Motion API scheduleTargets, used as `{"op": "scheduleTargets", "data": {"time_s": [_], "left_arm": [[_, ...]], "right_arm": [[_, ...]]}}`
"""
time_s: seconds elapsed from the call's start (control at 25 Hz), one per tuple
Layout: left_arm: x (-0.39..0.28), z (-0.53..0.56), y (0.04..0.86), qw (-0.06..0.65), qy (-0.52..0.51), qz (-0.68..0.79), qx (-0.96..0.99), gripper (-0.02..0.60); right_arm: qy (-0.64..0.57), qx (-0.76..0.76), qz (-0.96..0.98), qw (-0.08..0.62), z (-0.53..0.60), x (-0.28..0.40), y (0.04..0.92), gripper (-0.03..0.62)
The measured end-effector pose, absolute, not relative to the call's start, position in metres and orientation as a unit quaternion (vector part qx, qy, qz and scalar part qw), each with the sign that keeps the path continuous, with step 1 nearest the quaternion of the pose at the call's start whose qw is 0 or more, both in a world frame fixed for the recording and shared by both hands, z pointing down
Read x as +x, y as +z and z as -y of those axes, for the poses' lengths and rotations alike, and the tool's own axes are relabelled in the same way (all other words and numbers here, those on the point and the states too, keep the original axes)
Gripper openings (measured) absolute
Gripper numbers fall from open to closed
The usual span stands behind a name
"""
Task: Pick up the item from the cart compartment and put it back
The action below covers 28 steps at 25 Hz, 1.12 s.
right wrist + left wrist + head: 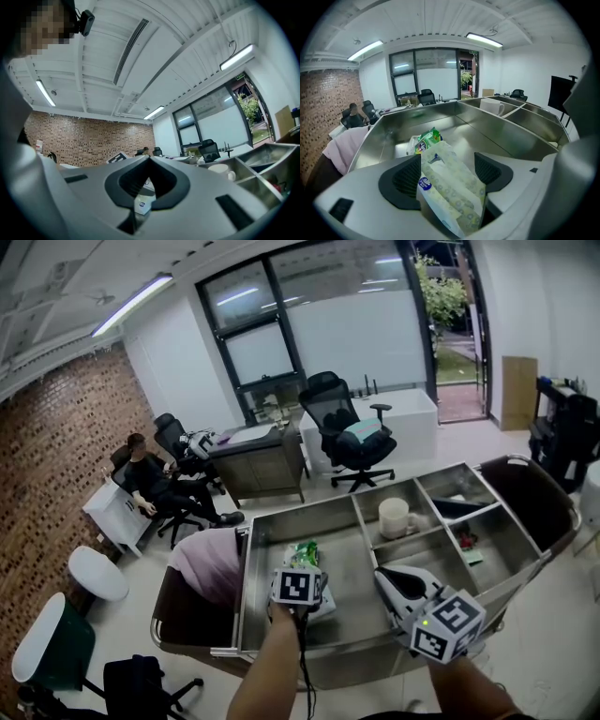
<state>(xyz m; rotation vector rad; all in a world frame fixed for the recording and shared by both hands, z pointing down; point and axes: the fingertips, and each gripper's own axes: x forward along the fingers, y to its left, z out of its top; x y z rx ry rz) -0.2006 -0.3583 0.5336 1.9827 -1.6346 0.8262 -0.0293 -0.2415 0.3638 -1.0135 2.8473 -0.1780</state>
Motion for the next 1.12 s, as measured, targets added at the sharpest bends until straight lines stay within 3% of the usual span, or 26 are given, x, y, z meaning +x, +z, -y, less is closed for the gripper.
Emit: {"op": "scheduleTargets", "data": {"time_s": [0.28,0.4,0.56,1.12], "left_arm": [[-0.209,0.353,0.556,0.251,0.356,0.579,0.689,0.331],[-0.21,0.355,0.559,0.247,0.349,0.58,0.694,0.167],[-0.211,0.351,0.566,0.256,0.347,0.573,0.696,0.034],[-0.193,0.364,0.507,0.195,0.248,0.588,0.745,0.012]], "right_arm": [[-0.059,-0.337,-0.938,0.057,0.244,-0.028,0.364,0.012],[-0.058,-0.336,-0.938,0.057,0.244,-0.029,0.363,0.012],[-0.059,-0.336,-0.938,0.057,0.244,-0.03,0.364,0.012],[-0.054,-0.33,-0.941,0.053,0.239,-0.034,0.359,0.012]]}}
